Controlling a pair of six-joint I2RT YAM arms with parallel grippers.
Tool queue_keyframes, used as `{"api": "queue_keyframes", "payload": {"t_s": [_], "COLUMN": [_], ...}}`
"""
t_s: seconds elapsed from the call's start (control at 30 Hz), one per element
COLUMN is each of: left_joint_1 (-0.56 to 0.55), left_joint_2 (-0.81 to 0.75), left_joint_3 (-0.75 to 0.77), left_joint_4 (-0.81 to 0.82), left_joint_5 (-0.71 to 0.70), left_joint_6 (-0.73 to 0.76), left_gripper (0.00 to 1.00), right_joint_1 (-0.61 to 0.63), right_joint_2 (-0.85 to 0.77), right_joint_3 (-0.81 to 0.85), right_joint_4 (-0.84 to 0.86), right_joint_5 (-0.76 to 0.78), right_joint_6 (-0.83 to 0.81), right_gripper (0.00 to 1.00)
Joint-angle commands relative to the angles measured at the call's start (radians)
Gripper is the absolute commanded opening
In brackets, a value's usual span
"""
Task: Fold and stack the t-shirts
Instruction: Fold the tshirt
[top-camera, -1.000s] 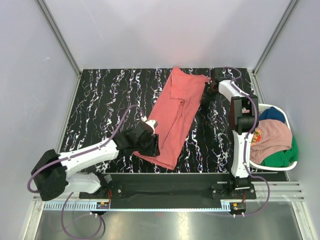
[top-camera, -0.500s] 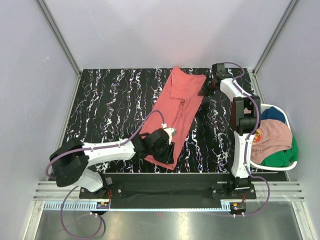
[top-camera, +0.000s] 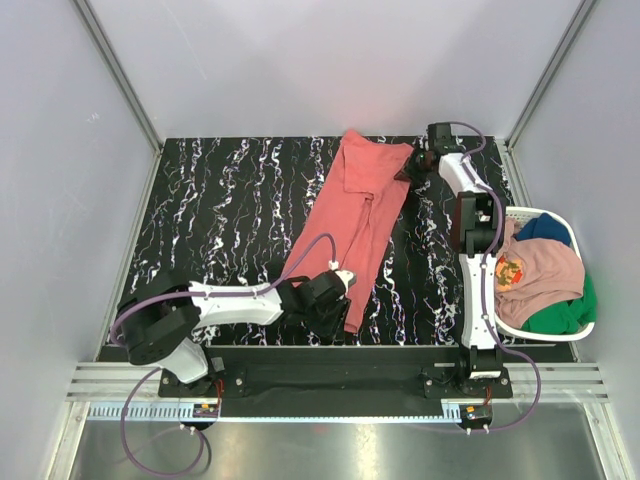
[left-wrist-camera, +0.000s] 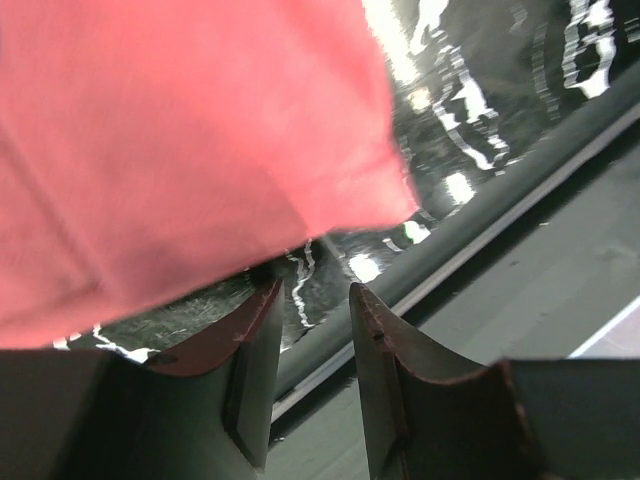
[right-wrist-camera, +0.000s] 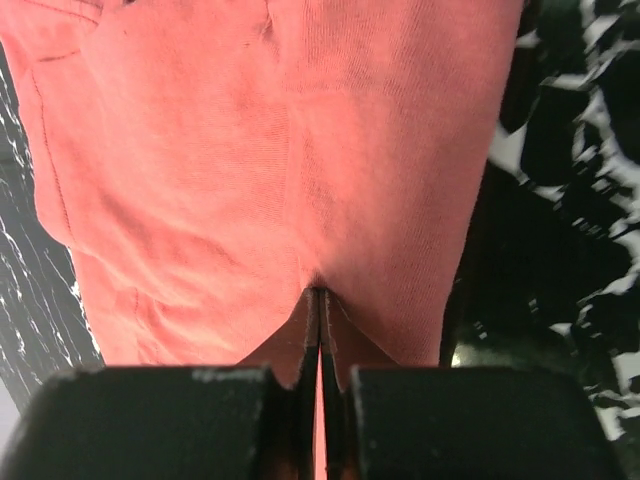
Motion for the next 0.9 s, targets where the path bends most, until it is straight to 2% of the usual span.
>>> {"api": "queue_keyframes", "payload": {"t_s": [0.0,0.1,0.23,0.3,0.4,0.53,0.6,0.7,0.77,0.87], "left_joint_1": [-0.013,-0.013,-0.028,-0.028,-0.028,-0.028,-0.027,-0.027,-0.027,-0.027], "left_joint_2": [0.016,0.033,-0.042,-0.074,0.001,0.116,0.147,0.177,0.196,0.214], "left_joint_3": [-0.012,-0.014,0.051,0.15,0.323,0.462,0.479,0.447,0.43,0.378], "left_joint_4": [0.021,0.015,-0.028,-0.092,-0.213,-0.322,-0.35,-0.309,-0.284,-0.24], "left_joint_5": [-0.044,-0.035,-0.059,-0.104,-0.2,-0.375,-0.408,-0.363,-0.343,-0.319], "left_joint_6": [0.011,0.0,0.003,0.018,0.07,0.121,0.13,0.158,0.156,0.139], "left_gripper": [0.38,0.36,0.36,0.36,0.35,0.21,0.2,0.19,0.13,0.1], "right_joint_1": [-0.035,-0.041,-0.041,-0.041,-0.041,-0.041,-0.041,-0.041,-0.041,-0.041], "right_joint_2": [0.056,0.092,0.102,0.077,0.022,-0.012,-0.015,-0.012,-0.01,-0.007], "right_joint_3": [0.06,0.133,0.165,0.105,0.036,0.005,-0.001,0.0,-0.003,-0.009], "right_joint_4": [-0.072,-0.062,-0.081,-0.055,-0.003,0.004,0.005,0.002,0.005,0.017], "right_joint_5": [0.027,-0.054,-0.097,-0.111,-0.111,-0.102,-0.106,-0.097,-0.096,-0.089], "right_joint_6": [-0.036,-0.078,-0.096,-0.098,-0.096,-0.095,-0.099,-0.11,-0.113,-0.109], "right_gripper": [0.0,0.0,0.0,0.0,0.0,0.0,0.01,0.01,0.01,0.01]}}
